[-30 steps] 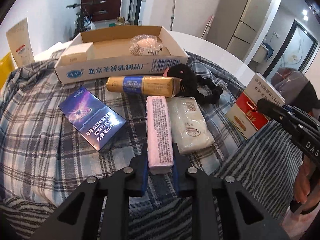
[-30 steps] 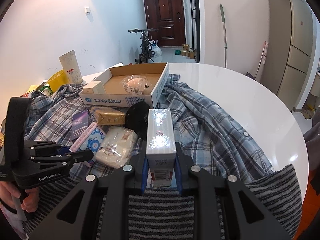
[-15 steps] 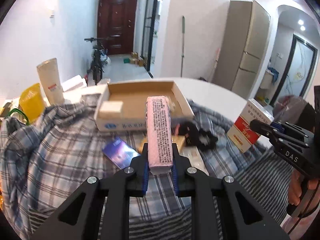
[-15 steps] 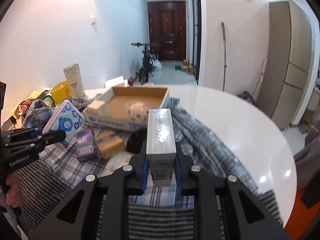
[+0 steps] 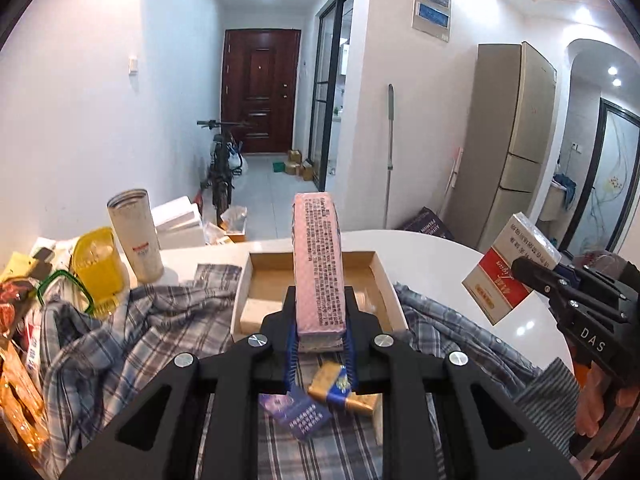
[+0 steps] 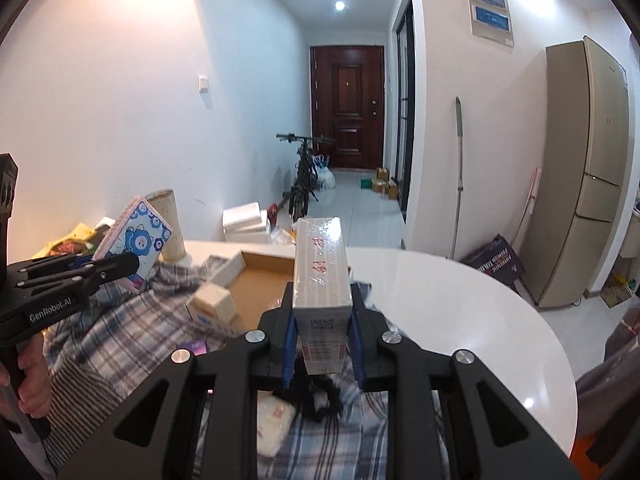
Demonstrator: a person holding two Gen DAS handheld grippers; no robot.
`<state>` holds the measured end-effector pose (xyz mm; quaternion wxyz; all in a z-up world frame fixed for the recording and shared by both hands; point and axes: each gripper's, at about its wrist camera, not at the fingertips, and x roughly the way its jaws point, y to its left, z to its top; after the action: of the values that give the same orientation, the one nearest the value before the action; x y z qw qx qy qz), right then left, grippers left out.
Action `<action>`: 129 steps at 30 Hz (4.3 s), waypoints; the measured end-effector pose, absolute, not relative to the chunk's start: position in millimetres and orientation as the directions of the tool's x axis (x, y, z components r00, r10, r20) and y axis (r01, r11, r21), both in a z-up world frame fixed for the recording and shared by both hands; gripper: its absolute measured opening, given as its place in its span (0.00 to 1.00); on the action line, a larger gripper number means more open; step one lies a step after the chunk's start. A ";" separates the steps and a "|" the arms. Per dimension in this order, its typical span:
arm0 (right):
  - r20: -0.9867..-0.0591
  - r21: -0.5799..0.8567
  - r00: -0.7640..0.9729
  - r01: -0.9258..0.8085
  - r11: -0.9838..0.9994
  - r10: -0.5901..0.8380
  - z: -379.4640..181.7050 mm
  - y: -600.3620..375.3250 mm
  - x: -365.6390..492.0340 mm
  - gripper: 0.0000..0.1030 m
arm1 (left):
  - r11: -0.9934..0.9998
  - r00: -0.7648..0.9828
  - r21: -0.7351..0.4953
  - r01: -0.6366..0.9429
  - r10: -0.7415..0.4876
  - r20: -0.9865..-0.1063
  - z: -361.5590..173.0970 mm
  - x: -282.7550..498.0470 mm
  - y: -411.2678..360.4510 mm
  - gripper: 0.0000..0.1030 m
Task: Organize objects
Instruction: 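Carry the pink bar with the left gripper toward the cardboard box while the right gripper carries the pack, then lower the pink bar into the box and open the left gripper while the right gripper releases the pack, then withdraw both grippers from the box and move over the remaining items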
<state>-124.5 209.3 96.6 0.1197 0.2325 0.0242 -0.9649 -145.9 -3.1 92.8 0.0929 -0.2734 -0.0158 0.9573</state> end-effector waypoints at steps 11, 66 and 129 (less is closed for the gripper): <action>-0.503 0.069 -0.834 0.224 -0.972 -0.228 88.9 202.7 -188.6 0.20 | -0.974 -0.704 -0.122 -0.193 0.224 -0.674 50.0 -232.5 5.5 0.19; -0.694 -0.081 -0.719 0.137 -0.987 -0.043 8.6 151.2 -348.4 0.20 | -0.994 -0.673 -0.106 -0.040 0.105 -0.732 -4.1 -354.3 -56.0 0.60; -0.282 0.100 -0.904 0.306 -0.947 -0.322 165.8 215.9 -90.1 1.00 | -0.997 -0.979 -0.056 -0.059 0.069 -0.194 187.1 -42.0 -33.1 1.00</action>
<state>-90.1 215.9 165.8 0.1611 0.1491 -0.0267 -0.9752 -42.0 -33.1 187.1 0.0322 -0.0985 -0.0251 0.9943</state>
